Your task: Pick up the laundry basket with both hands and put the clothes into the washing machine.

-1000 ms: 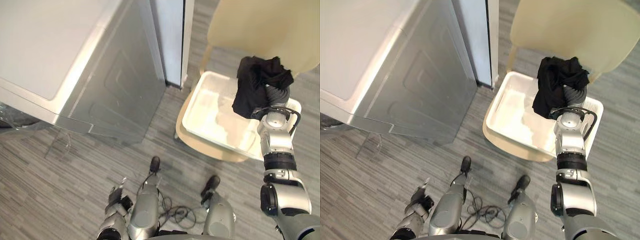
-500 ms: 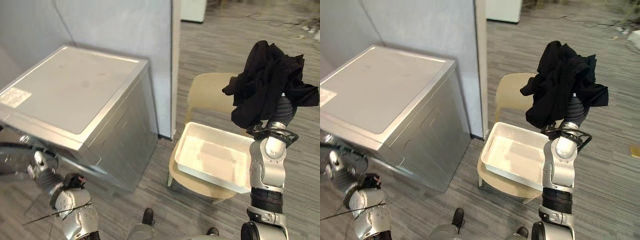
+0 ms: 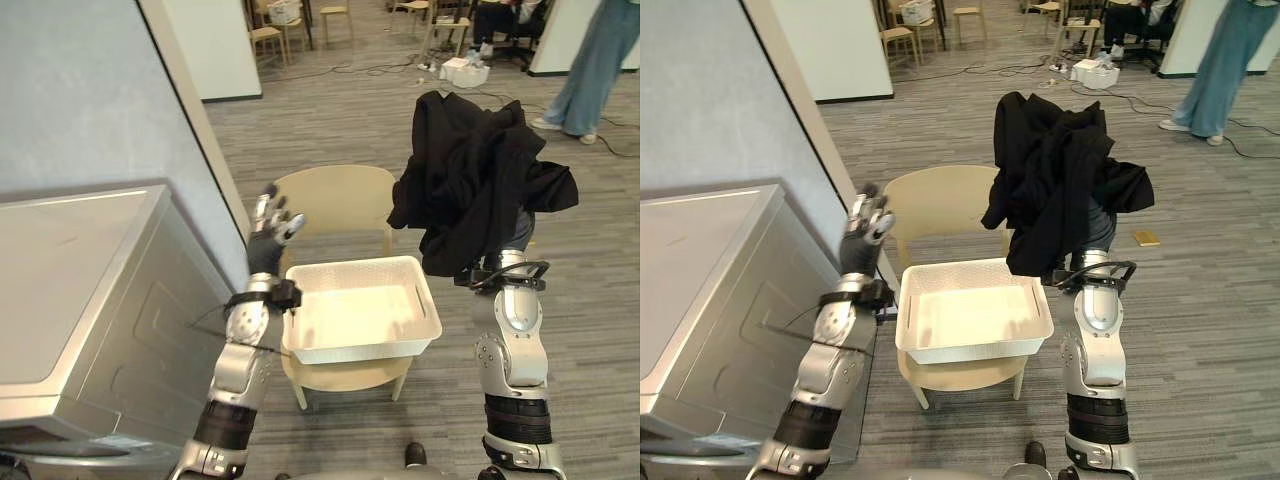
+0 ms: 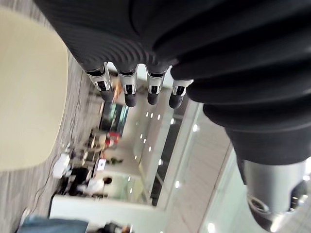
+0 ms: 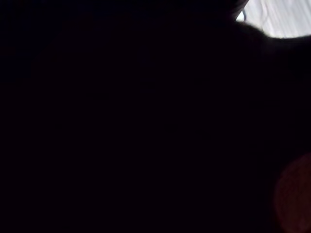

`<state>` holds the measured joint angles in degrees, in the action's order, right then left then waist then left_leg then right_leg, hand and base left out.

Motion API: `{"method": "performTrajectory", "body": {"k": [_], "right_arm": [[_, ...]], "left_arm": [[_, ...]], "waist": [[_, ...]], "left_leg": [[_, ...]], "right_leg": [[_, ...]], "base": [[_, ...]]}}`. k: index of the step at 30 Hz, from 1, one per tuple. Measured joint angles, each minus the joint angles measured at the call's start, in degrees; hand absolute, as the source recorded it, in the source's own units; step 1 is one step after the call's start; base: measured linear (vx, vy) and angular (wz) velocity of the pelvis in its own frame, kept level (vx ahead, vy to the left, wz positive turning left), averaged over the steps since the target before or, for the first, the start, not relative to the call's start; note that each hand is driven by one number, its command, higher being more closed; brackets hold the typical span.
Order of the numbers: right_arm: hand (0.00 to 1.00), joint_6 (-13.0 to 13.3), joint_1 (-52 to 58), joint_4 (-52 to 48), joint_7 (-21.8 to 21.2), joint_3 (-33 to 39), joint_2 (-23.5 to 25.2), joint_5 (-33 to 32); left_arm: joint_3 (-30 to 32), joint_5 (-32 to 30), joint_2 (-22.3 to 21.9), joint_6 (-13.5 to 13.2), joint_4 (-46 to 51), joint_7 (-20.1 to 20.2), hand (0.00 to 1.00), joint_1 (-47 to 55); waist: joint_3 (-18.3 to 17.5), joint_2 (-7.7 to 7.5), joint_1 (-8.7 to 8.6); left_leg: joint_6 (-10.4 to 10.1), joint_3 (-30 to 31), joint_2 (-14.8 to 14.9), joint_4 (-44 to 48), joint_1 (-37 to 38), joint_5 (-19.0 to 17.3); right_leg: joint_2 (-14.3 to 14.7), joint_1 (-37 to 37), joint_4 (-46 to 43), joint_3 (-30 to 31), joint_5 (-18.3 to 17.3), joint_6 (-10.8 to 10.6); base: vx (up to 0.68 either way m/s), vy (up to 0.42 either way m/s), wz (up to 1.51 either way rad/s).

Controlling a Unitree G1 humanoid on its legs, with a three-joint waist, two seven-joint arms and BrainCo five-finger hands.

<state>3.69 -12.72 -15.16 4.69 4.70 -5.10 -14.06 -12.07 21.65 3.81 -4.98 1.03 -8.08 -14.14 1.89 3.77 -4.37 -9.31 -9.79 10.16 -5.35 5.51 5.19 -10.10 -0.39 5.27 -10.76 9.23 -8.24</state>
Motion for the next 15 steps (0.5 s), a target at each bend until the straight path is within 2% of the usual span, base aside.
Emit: {"method": "performTrajectory", "body": {"k": [4, 6, 15], "right_arm": [[1.00, -0.17, 1.84, -0.08, -0.89, -2.77, -1.21, -1.20], [1.00, -0.20, 2.24, -0.10, -1.40, -3.57, -1.63, -1.21], [1.00, -0.33, 4.45, -2.89, -2.19, -5.41, -1.65, -1.19]], "left_arm": [[-4.33, 0.31, -0.13, 1.43, -2.56, 1.33, 0.00, -4.64], [-6.39, 1.16, 0.00, 2.19, -3.95, 2.03, 0.00, -7.33], [-11.00, 7.22, 0.89, 2.65, -5.73, 2.17, 0.00, -10.84]], "waist": [[-0.28, 0.42, -1.27], [-0.32, 0.47, -1.24], [-0.59, 0.87, -1.31]], "left_leg": [[-0.26, -0.30, 0.17, 0.01, 0.10, -0.26], [-0.25, -0.40, 0.16, 0.01, 0.18, -0.38], [-0.21, -0.17, -0.03, 0.01, 0.22, -0.39]], "right_leg": [[0.18, 0.05, 0.03, 0.11, 0.26, 0.34], [0.18, 0.11, 0.03, 0.21, 0.26, 0.34], [-0.02, 0.34, 0.03, 0.09, -0.03, -0.04]], "base": [[0.01, -0.005, -0.03], [0.00, 0.000, 0.00], [-0.01, 0.000, 0.00]]}}
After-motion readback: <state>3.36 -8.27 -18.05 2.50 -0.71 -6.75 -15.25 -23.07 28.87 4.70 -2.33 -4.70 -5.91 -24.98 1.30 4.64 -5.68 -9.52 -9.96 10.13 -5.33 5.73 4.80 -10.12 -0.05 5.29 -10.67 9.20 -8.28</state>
